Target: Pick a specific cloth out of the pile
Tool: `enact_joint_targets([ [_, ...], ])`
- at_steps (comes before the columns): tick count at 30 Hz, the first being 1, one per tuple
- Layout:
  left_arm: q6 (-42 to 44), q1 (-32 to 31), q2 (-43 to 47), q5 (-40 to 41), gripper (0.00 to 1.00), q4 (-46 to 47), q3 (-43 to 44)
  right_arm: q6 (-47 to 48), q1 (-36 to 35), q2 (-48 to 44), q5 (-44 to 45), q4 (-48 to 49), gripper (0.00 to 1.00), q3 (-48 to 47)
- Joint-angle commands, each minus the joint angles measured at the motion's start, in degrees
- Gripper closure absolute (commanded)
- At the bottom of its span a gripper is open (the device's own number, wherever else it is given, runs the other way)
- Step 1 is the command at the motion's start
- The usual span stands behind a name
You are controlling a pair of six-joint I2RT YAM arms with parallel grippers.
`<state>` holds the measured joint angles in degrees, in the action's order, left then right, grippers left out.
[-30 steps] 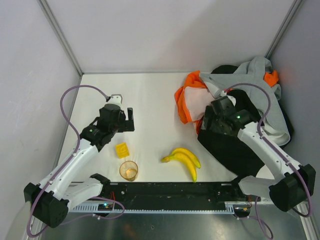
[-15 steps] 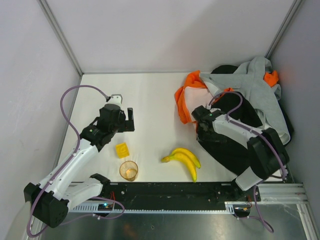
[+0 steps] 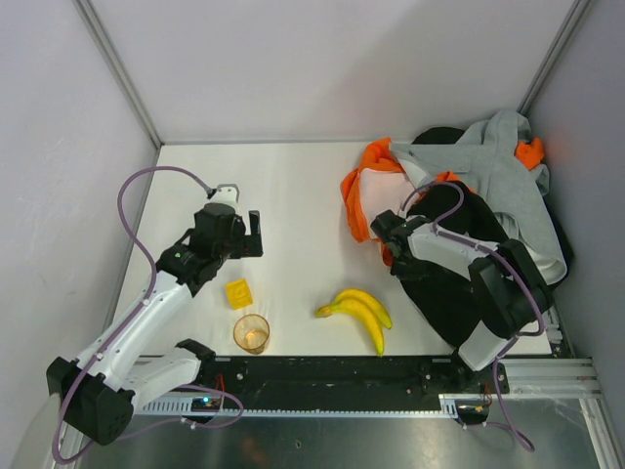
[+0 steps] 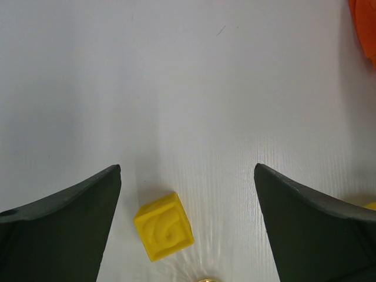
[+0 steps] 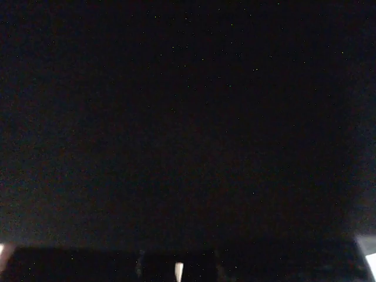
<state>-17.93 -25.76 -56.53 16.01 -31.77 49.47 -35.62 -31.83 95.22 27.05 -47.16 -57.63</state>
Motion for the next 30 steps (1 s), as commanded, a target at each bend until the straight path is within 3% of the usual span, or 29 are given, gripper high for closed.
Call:
enact_joint_targets([
  [1, 0.3, -0.3, 1.0, -0.5, 0.00, 1.7, -0.1, 1.3, 1.5, -4.6, 0.8, 1.8, 1.00, 0.2],
  [10, 0.4, -0.3, 0.5, -0.5, 0.00, 1.7, 0.0, 7.6, 6.0, -16.4, -2.0, 0.5, 1.00, -5.4],
  [15, 0.4, -0.3, 0.2, -0.6, 0.00, 1.7, 0.1, 14.5, 12.2, -18.7, -5.3, 1.9, 1.00, -14.0],
  [22, 0.4, -0.3, -0.3, -0.5, 0.00, 1.7, 0.2, 21.0, 20.0, -12.7, -6.9, 0.6, 1.00, -31.4],
  [30, 0.6, -0.3, -1.2, -0.3, 0.00, 1.7, 0.3, 20.4, 30.1, -0.3, -13.2, -4.8, 1.00, -58.0],
])
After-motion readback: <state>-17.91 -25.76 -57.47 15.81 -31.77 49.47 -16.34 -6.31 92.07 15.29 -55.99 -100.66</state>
